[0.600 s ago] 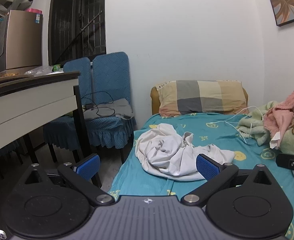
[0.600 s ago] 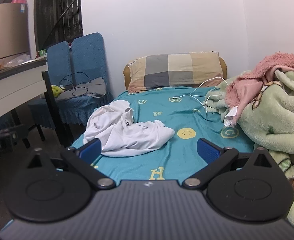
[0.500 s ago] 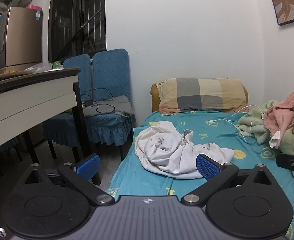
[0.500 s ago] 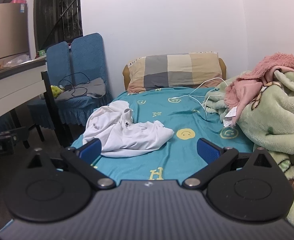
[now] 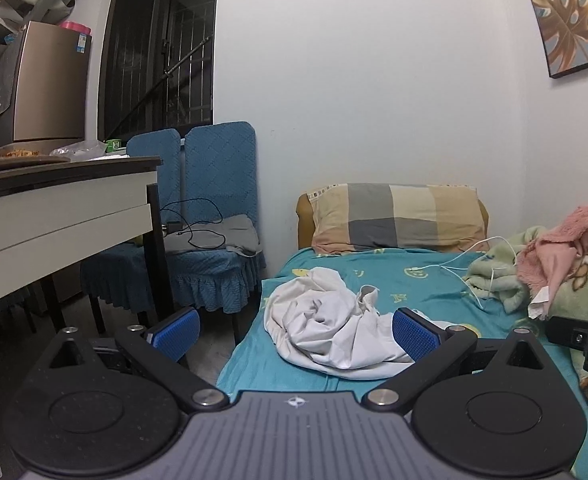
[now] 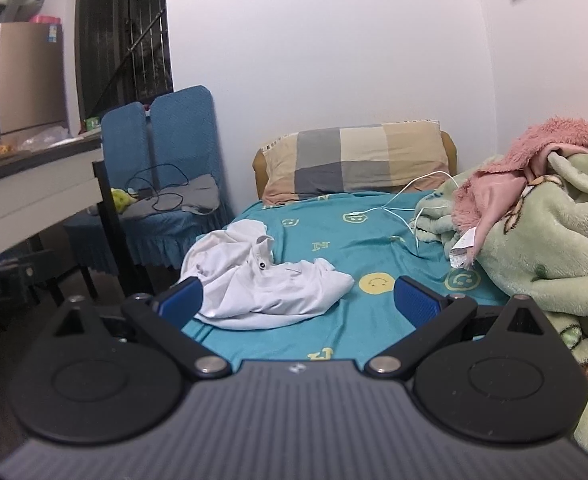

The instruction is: Fold clothes

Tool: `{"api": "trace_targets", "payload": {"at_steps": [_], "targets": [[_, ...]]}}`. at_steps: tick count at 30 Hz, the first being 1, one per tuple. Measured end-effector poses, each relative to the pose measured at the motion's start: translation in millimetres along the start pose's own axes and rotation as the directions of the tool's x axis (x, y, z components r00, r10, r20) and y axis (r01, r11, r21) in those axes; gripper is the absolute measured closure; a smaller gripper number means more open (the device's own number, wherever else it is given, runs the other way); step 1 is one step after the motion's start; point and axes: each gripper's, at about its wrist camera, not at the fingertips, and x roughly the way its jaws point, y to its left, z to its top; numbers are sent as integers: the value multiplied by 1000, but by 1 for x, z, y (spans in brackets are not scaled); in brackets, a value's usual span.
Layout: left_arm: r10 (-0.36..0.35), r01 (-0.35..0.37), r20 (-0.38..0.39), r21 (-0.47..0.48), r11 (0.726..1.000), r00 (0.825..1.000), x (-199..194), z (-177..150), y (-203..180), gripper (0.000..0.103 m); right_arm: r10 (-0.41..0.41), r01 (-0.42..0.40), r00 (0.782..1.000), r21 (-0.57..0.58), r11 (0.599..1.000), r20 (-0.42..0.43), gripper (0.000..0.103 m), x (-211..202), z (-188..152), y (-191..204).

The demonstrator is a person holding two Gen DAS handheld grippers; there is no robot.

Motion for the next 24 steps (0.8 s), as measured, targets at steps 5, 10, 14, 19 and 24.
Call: {"api": "trace_targets", "payload": {"at_steps": [5,10,14,19,24], "targets": [[-17,16,-12,-39,999,1000,15,-11,17,0,-3,3,1000,-8,1000,10,0,2,-5,4],[-32,31,-12,-55,998,999,22,-14,26,0,6,-6,1000,-1,1000,10,0,3,-8,5],[-38,36,-25,-56,998,999,29,-18,28,0,6,-6,1000,8,1000,6,0,4,-9,5],[-52,50,-33,-49,998,998,33,-20,27,0,3,-3,1000,12,1000,4,1,6,-9,4],[-61,60,-36,-44,997,997,35,-21,26,0,1,-1,1000,18,1000,1,1,6,-9,3]]}}
